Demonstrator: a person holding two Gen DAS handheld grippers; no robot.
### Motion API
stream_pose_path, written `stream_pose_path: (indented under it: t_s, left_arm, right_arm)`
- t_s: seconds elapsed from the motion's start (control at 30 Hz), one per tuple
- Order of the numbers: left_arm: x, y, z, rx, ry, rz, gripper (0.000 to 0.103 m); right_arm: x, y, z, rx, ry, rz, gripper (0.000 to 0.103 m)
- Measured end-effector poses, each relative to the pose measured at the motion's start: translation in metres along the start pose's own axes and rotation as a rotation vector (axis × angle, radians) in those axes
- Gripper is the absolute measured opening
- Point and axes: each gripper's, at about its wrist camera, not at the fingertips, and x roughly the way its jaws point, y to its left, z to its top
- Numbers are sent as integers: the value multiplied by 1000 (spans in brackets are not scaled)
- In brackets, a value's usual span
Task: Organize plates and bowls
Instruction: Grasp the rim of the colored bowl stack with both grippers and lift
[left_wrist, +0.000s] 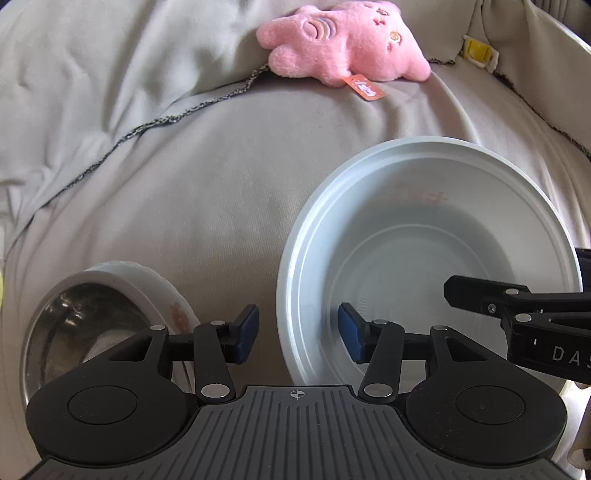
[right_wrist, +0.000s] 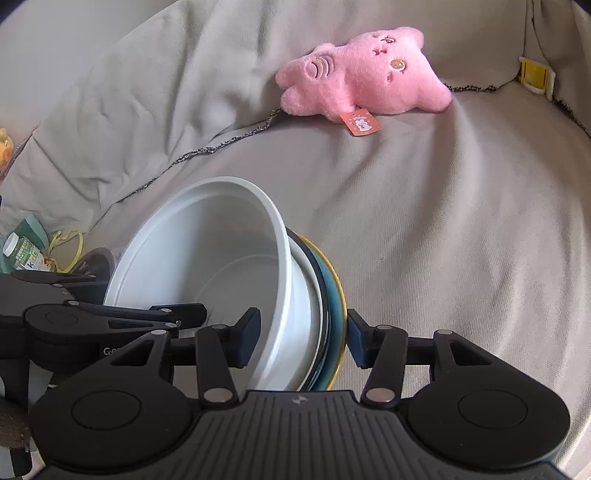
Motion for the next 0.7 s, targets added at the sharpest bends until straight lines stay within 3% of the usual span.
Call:
stream_pose_path:
  t_s: [0.17, 0.43, 0.6, 0.7]
  left_arm:
    - [2, 1, 5, -11, 69, -30, 47]
    - [4, 6, 6, -32, 97, -47, 51]
    - [2, 5, 6, -42, 91, -66, 43]
    - [1, 5, 5, -53, 91, -89, 34]
  right_arm:
    - [-8, -4, 1, -31, -8, -22, 50]
    - [-7, -7, 1, -42, 42, 12, 50]
    - [6, -10, -5, -29, 81, 34, 50]
    - [13, -15, -8, -8, 92, 43, 50]
